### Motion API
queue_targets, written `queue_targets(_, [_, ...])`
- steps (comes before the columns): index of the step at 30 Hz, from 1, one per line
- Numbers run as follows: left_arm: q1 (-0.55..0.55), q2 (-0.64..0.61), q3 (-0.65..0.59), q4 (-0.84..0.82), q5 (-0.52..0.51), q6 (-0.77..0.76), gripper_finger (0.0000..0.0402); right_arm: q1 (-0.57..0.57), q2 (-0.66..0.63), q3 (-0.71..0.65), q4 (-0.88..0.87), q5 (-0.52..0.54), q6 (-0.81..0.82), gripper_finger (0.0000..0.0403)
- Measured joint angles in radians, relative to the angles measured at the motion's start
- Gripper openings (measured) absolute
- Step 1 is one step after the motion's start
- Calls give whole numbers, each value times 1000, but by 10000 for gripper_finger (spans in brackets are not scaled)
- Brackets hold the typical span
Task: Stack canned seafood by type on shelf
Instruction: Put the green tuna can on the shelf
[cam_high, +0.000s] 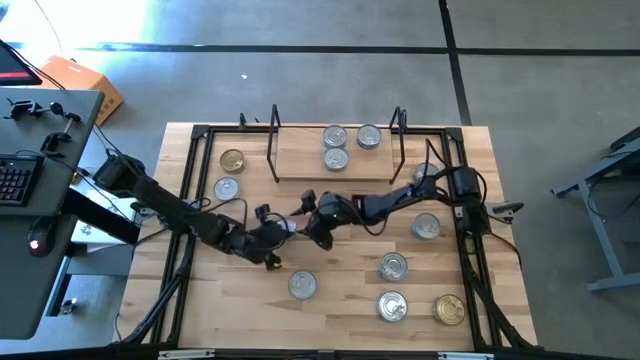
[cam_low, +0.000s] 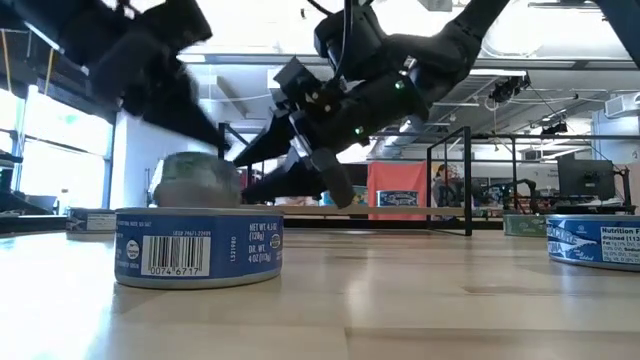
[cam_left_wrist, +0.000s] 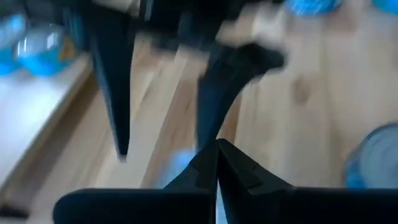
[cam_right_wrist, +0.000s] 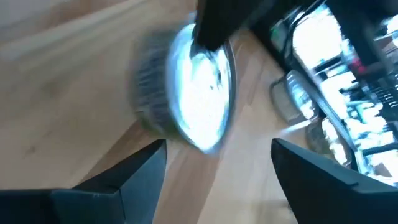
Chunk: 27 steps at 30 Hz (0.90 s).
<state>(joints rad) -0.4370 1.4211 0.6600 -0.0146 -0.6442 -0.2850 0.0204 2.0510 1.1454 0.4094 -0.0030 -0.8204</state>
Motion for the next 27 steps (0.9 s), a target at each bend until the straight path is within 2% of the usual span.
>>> queue_targets(6, [29, -1, 2, 82, 3, 101, 1, -9, 0, 0, -54, -54, 51, 281])
queue_targets(10, [44, -3, 1, 5, 22, 103, 1, -7, 0, 0, -74, -42, 148, 281])
queue_targets(12, [35, -16, 1, -56, 75, 71, 1, -10, 0, 0, -91, -14, 238, 281])
queue_targets(14, [20, -28, 1, -111, 178, 21, 1, -20, 0, 0, -116, -17, 336, 281])
queue_targets(18, [-31, -35, 0, -178, 332, -88, 4, -31, 0, -27, -102, -86, 502, 281])
queue_targets(20, [-70, -34, 0, -183, 387, -96, 14, -29, 0, -46, -71, -93, 554, 281])
queue_targets(23, [-117, -28, 0, -159, 386, -104, 42, -24, 0, -89, 24, -96, 598, 281])
queue_targets(27, [-138, -11, 0, -147, 281, -86, 93, -18, 0, -145, 152, -96, 607, 281])
